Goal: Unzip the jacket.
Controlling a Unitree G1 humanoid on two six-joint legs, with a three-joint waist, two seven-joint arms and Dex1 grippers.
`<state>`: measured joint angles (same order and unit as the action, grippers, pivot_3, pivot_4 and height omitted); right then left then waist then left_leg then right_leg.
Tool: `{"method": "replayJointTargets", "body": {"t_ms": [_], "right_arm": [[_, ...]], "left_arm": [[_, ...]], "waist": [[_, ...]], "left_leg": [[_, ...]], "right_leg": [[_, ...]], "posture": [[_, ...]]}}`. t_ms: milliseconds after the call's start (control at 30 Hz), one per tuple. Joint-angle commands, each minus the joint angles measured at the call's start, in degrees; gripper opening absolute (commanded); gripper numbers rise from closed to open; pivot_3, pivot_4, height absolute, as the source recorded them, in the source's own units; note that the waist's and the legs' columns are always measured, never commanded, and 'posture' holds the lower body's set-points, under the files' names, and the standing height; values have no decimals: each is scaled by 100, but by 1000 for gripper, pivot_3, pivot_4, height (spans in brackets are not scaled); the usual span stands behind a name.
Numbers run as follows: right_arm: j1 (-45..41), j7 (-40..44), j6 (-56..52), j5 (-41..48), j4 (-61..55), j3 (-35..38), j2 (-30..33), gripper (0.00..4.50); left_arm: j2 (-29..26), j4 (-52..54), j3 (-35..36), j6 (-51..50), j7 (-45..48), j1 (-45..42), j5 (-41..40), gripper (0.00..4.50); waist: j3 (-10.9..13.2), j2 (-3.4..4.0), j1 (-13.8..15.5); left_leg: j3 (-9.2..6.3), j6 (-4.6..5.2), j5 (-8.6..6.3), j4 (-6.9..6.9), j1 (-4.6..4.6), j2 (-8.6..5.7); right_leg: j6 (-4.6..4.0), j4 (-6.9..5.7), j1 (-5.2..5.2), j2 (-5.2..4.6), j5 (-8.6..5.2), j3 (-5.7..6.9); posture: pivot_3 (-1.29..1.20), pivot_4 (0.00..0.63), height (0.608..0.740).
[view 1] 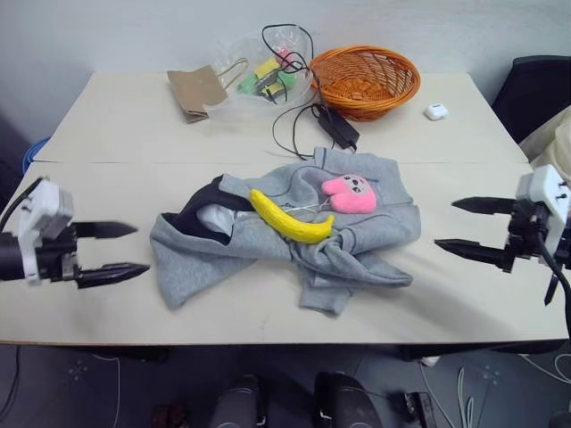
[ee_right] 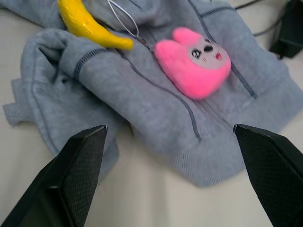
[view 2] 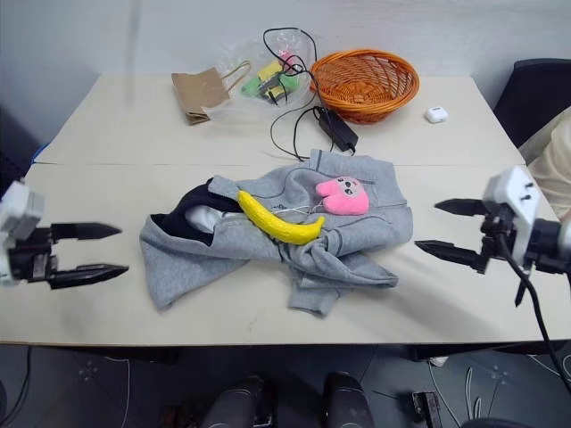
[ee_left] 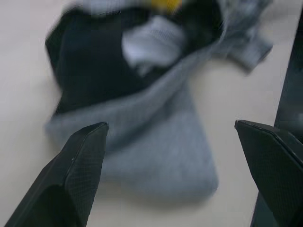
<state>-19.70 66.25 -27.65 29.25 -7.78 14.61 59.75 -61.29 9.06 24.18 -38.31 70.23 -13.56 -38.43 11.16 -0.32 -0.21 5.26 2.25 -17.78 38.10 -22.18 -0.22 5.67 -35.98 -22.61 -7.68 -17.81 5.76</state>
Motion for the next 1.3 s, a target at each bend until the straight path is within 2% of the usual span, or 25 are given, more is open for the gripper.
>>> {"method": "replayJointTargets", "body": {"t_ms": [33, 67, 167, 267, 467, 833, 1033, 1133, 1233, 1267, 1300], "right_arm": [[-652, -489, -204, -116, -519, -593, -368, 4461], [-833, -625, -230, -129, -590, -762, -574, 4461], [-1257, -1078, -500, -109, -634, -1166, -1243, 3851], [-1419, -1404, -731, -459, -744, -1725, -1589, 2881], [-1688, -1643, -1353, -468, -943, -2387, -2172, 2881], [-2249, -1300, -1277, -817, -451, -3123, -2628, 2881], [-2416, -1305, -975, -1322, 92, -3526, -2915, 2881], [-2435, -1340, -850, -1435, 254, -3486, -3022, 2296], [-2379, -1252, -811, -1395, 125, -3378, -2991, 1262], [-2354, -1209, -825, -1345, 13, -3305, -2931, 1032], [-2346, -1188, -845, -1315, -62, -3262, -2899, 1004]], "left_arm": [[332, 763, -444, -376, -532, -581, -451, 4500], [440, 918, -633, -391, -605, -725, -461, 4500], [741, 1066, -1150, -352, -813, -1124, -328, 4500], [989, 990, -1508, -286, -950, -1434, -202, 4500], [988, 927, -1884, -33, -788, -1550, 97, 4500], [887, 738, -1949, 157, -626, -1677, 385, 4500], [915, 718, -1950, 182, -653, -1733, 408, 4500], [917, 722, -1956, 174, -645, -1771, 400, 4500], [931, 686, -1987, 218, -619, -1817, 429, 4500], [947, 689, -2005, 236, -617, -1832, 437, 4500], [952, 686, -2008, 252, -607, -1839, 440, 4500]], "waist": [[-1, -1, 1], [-1, -1, 0], [-1, -2, -1], [-1, -3, 11], [-2, -3, 9], [-2, -3, 1], [-2, -4, -4], [-2, -4, 0], [-2, -4, -4], [-2, -4, -3], [-2, -4, -3]], "left_leg": [[0, -2, 1, 0, 1, 0], [0, -4, 3, 3, 0, 0], [1, -7, 11, 4, -3, 1], [2, -4, 15, 8, -10, 0], [1, 4, 17, 15, -17, -3], [0, 5, 18, 16, -16, -2], [0, 6, 18, 17, -16, -2], [-1, 6, 18, 17, -17, -3], [0, 6, 19, 17, -16, -3], [-1, 6, 19, 16, -16, -3], [-1, 6, 19, 16, -16, -3]], "right_leg": [[0, -4, 1, 3, 0, -1], [0, -4, 0, 6, 0, 0], [1, -14, 1, 18, 0, 0], [1, -14, 0, 23, 0, 8], [8, -8, 1, 23, 4, 18], [9, -10, 0, 24, 5, 20], [9, -11, 0, 24, 5, 20], [9, -10, 1, 23, 5, 21], [9, -10, 1, 24, 5, 21], [9, -10, 1, 24, 5, 21], [9, -10, 1, 24, 5, 21]], "posture": [[0, 150, 740], [0, 150, 740], [0, 150, 740], [0, 150, 740], [0, 150, 740], [0, 150, 740], [0, 150, 740], [0, 150, 740], [0, 150, 740], [0, 150, 740], [0, 150, 740]]}}
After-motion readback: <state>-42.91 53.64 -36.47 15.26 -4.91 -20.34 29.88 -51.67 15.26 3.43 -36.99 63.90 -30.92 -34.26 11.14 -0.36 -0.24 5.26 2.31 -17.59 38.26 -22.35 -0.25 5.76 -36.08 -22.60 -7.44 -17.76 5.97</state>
